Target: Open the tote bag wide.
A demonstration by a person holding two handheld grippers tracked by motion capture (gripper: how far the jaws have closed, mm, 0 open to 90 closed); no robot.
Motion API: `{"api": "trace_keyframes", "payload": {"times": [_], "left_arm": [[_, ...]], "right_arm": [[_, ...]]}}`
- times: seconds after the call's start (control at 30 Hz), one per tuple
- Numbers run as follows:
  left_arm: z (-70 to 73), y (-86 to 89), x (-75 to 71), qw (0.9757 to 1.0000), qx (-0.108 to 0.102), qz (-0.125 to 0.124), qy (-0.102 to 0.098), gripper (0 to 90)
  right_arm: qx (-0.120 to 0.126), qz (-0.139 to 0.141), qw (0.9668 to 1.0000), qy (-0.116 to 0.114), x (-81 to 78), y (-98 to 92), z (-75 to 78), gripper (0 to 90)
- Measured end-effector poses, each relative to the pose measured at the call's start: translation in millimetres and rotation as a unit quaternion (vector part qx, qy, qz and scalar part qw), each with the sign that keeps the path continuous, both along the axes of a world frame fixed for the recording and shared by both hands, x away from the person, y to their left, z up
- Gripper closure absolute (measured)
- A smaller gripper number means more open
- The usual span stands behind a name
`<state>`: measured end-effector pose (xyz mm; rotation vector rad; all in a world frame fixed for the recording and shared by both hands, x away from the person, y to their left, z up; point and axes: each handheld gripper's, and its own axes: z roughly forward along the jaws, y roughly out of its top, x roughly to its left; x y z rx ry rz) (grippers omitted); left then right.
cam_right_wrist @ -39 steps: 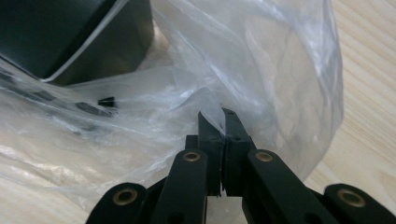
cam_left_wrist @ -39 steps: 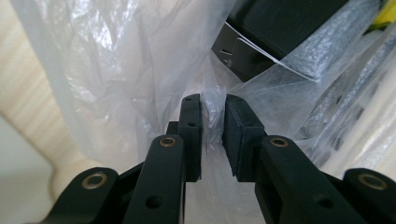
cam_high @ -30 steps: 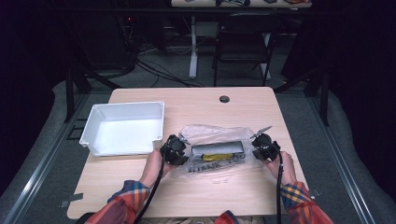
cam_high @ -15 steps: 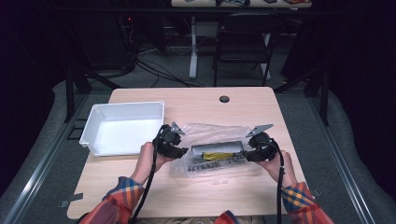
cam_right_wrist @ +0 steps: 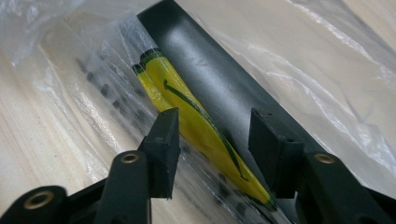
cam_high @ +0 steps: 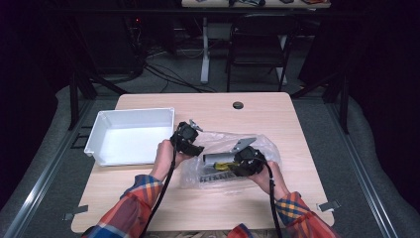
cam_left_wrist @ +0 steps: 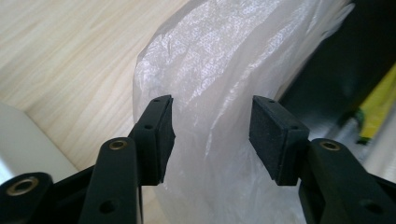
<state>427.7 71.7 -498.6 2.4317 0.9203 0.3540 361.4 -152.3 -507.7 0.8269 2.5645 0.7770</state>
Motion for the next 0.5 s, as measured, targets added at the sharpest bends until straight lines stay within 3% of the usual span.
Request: {"api": "trace_keyframes", "payload": {"times": [0.23, 0.27, 0.5], "left_arm": [[-14.7, -8.8, 9.2, 0.9996, 0.02, -0.005, 0.018, 65.1], [-16.4, -9.7, 10.1, 0.9996, 0.02, -0.005, 0.019, 66.3], [-21.0, -11.8, 11.9, 0.9995, 0.021, -0.006, 0.023, 72.9]], "right_arm": [[-0.008, 0.017, 0.9998, 0.001, -0.8, 5.8, -7.8, 66.5], [-0.001, 0.014, 0.9999, -0.007, -1.6, 6.6, -9.3, 69.2], [-0.019, 0.024, 0.9993, -0.02, -5.9, 8.5, -9.7, 84.9]]}}
